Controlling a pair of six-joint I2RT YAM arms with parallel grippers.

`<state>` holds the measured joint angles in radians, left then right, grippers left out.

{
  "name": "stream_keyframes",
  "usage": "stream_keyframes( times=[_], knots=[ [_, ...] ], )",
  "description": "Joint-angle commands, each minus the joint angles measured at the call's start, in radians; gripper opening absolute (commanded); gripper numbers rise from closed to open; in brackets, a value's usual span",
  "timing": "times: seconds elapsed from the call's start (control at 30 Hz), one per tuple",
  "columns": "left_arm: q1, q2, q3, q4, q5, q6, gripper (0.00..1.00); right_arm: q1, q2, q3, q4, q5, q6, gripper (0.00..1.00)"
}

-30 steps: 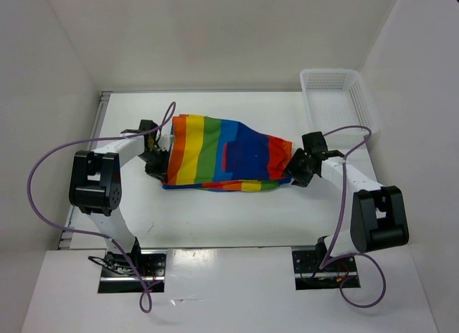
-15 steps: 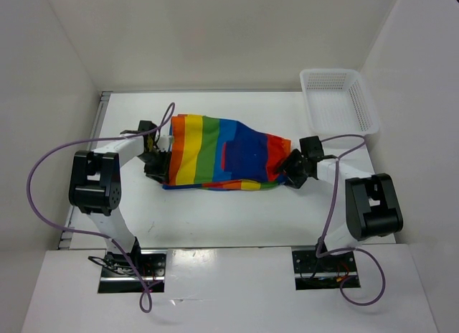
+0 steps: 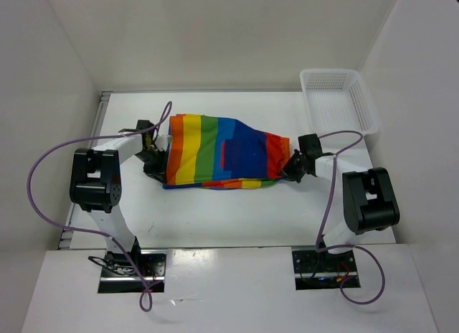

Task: Fold and stack the shorts
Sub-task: Fold the shorts

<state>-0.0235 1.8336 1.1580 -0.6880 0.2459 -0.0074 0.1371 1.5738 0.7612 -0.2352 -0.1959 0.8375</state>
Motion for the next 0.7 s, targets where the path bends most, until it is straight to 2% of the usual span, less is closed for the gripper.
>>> stream_keyframes(
  times=[0.0,0.13,0.27,0.3,0.4,0.5,0.67],
  knots=[
    [0.005,-0.063,0.038,-0.117,-0.051,0.007,0.38,-0.005,-0.090,0.043,-0.053,0.053,-0.106,0.00],
    [0.005,-0.151,0.208,-0.153,-0.073,0.007,0.53,-0.005,-0.126,0.087,-0.124,0.044,-0.205,0.00],
    [0.005,-0.149,0.258,0.040,-0.010,0.007,0.64,-0.005,-0.084,0.141,-0.176,0.035,-0.276,0.00],
    [-0.012,-0.137,0.273,0.115,0.013,0.007,0.64,-0.005,-0.075,0.157,-0.187,0.018,-0.290,0.00],
    [-0.067,-0.045,0.342,0.183,0.100,0.007,0.64,-0.005,-0.029,0.187,-0.231,-0.003,-0.333,0.00],
    [-0.105,0.025,0.365,0.258,0.127,0.007,0.61,-0.005,-0.011,0.201,-0.231,0.007,-0.344,0.00],
    [-0.063,0.229,0.469,0.364,0.213,0.007,0.53,-0.005,-0.011,0.191,-0.231,0.029,-0.354,0.00]
  ],
)
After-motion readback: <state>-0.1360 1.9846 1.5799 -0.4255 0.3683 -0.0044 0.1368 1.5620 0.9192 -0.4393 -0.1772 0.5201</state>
